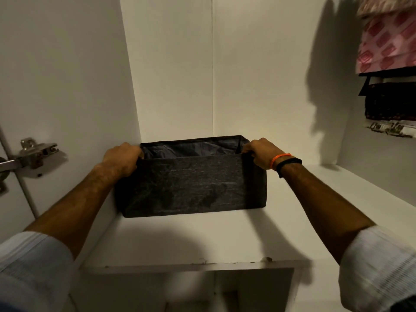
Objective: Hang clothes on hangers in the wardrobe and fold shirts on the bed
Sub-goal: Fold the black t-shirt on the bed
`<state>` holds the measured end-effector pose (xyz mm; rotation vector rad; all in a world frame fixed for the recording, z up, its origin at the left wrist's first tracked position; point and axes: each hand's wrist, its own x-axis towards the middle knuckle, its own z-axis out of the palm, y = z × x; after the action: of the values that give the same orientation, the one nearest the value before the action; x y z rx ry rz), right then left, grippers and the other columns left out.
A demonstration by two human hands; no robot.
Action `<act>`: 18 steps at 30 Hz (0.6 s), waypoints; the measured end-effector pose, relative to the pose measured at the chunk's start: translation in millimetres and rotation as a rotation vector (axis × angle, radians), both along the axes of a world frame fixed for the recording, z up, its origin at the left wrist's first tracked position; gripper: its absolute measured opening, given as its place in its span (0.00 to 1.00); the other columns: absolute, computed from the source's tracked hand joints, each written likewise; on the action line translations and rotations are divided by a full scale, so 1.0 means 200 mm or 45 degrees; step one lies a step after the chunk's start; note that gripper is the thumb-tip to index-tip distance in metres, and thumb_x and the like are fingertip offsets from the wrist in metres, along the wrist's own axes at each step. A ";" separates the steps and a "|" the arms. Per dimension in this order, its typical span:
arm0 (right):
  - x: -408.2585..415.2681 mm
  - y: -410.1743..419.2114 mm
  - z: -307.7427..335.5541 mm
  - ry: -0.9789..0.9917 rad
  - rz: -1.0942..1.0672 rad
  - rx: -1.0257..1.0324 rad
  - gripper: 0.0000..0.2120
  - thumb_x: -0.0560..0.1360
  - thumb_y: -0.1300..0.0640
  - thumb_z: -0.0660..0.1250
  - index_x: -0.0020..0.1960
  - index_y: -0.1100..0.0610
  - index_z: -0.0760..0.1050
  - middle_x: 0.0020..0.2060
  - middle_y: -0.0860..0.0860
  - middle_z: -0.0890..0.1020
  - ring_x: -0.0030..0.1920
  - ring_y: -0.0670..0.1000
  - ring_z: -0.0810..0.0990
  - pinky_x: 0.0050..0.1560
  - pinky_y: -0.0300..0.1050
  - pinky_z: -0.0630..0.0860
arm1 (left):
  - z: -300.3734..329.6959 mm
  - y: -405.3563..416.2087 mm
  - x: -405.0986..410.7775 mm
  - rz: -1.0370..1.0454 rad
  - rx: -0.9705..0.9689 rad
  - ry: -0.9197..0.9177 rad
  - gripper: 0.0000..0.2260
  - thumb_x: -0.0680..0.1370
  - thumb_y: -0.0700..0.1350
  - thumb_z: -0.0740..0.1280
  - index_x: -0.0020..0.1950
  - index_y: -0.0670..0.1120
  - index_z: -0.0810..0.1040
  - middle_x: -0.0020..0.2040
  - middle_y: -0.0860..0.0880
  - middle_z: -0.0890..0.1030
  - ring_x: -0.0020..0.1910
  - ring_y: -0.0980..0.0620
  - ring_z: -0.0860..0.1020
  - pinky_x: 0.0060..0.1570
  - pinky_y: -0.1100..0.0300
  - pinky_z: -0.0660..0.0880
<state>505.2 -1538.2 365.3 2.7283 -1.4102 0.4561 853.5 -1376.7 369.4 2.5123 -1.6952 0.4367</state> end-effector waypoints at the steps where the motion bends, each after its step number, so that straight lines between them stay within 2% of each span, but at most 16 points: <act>1: 0.00 0.00 0.00 -0.003 -0.007 0.002 0.21 0.75 0.69 0.62 0.64 0.55 0.77 0.62 0.60 0.78 0.60 0.61 0.76 0.59 0.50 0.72 | 0.00 0.00 0.00 -0.001 -0.002 0.013 0.17 0.79 0.43 0.67 0.67 0.51 0.75 0.65 0.40 0.73 0.61 0.40 0.75 0.60 0.50 0.72; 5: 0.02 0.05 -0.02 0.005 -0.033 -0.023 0.22 0.75 0.69 0.63 0.67 0.55 0.74 0.63 0.59 0.77 0.62 0.61 0.76 0.62 0.52 0.72 | -0.01 0.00 -0.01 -0.014 0.002 0.084 0.15 0.78 0.41 0.67 0.65 0.48 0.76 0.63 0.40 0.75 0.59 0.40 0.76 0.58 0.50 0.74; 8: 0.05 0.11 -0.04 0.036 -0.006 -0.164 0.26 0.72 0.66 0.66 0.69 0.54 0.71 0.63 0.56 0.77 0.63 0.59 0.74 0.64 0.55 0.70 | -0.01 0.02 -0.04 -0.042 0.009 0.162 0.18 0.74 0.39 0.69 0.63 0.49 0.77 0.61 0.41 0.77 0.57 0.41 0.77 0.58 0.50 0.76; 13: 0.12 0.23 -0.07 -0.179 0.187 -0.165 0.27 0.67 0.62 0.68 0.66 0.56 0.73 0.61 0.56 0.79 0.61 0.59 0.75 0.61 0.54 0.73 | -0.01 0.12 -0.13 -0.095 -0.145 0.231 0.25 0.68 0.36 0.72 0.65 0.47 0.76 0.61 0.44 0.79 0.59 0.43 0.77 0.60 0.50 0.76; 15: 0.14 0.29 -0.08 -0.270 0.271 -0.136 0.24 0.67 0.61 0.67 0.63 0.57 0.76 0.59 0.56 0.80 0.59 0.60 0.77 0.58 0.55 0.75 | -0.01 0.19 -0.19 -0.077 -0.255 0.261 0.23 0.70 0.38 0.72 0.65 0.45 0.76 0.62 0.42 0.79 0.60 0.42 0.76 0.61 0.50 0.75; 18: 0.16 0.38 -0.11 -0.363 0.382 -0.095 0.21 0.69 0.61 0.67 0.62 0.57 0.76 0.59 0.56 0.80 0.59 0.59 0.78 0.60 0.54 0.76 | -0.03 0.33 -0.29 -0.015 -0.384 0.344 0.22 0.73 0.42 0.74 0.66 0.44 0.76 0.63 0.43 0.79 0.62 0.42 0.76 0.62 0.52 0.74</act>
<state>538.1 -1463.1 342.6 2.9107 -0.9978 0.9242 794.9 -1311.5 363.8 2.2285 -1.4255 0.3077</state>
